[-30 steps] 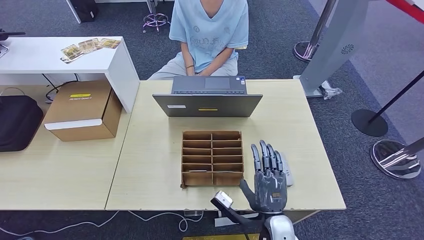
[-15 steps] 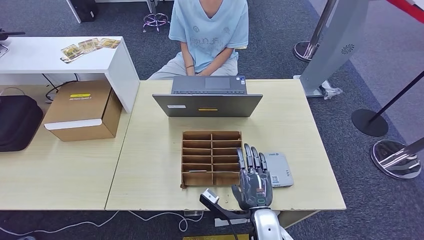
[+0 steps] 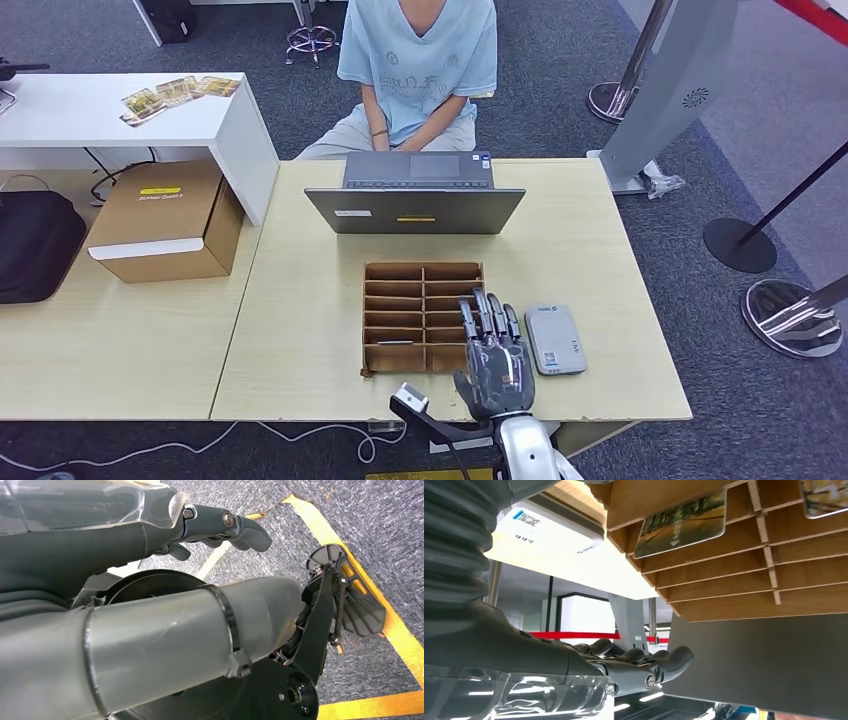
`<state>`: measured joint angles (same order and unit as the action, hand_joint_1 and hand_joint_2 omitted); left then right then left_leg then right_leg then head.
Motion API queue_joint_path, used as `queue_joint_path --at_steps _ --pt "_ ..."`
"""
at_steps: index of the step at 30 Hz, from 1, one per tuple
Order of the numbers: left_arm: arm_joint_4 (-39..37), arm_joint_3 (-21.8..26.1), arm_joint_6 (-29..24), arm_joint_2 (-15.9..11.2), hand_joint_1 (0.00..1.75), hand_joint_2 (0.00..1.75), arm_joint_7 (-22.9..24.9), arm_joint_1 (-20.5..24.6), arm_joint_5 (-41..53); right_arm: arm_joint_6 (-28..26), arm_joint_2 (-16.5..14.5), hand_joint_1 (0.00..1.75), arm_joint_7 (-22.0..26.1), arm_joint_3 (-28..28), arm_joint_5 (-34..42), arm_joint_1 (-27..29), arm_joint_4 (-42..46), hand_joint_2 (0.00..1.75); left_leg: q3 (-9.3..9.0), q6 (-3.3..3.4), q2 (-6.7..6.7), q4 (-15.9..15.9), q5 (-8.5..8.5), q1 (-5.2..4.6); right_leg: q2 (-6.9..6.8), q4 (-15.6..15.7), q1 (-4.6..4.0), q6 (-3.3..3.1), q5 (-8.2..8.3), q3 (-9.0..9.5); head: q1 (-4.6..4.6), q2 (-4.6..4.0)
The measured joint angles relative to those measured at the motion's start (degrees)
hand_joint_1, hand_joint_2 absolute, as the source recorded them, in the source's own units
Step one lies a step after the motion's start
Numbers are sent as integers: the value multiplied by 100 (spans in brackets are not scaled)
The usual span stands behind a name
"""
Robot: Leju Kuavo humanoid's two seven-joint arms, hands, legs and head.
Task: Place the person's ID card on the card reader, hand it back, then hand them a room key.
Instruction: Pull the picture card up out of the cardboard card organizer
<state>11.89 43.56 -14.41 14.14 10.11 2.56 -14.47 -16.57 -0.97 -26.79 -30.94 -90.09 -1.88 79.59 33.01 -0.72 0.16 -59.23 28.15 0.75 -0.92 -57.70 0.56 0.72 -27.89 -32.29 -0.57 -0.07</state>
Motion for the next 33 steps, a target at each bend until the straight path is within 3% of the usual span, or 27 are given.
queue_joint_path --at_steps 11,18,33 --pt "0 0 16 0 0 0 -6 -2 39 128 -71 3 69 -17 2 0 -65 175 0 0 0 0 0 -1 0 0 1 0 0 0 -2 0" --pt "0 0 19 0 0 0 -6 -2 49 197 -118 14 109 2 2 55 -81 175 0 0 0 0 0 -1 0 0 1 0 0 -1 -1 0" --pt "0 0 3 0 0 0 -6 0 108 320 -238 14 216 89 2 93 -98 175 0 0 0 0 0 -1 0 0 1 0 0 0 -1 0"
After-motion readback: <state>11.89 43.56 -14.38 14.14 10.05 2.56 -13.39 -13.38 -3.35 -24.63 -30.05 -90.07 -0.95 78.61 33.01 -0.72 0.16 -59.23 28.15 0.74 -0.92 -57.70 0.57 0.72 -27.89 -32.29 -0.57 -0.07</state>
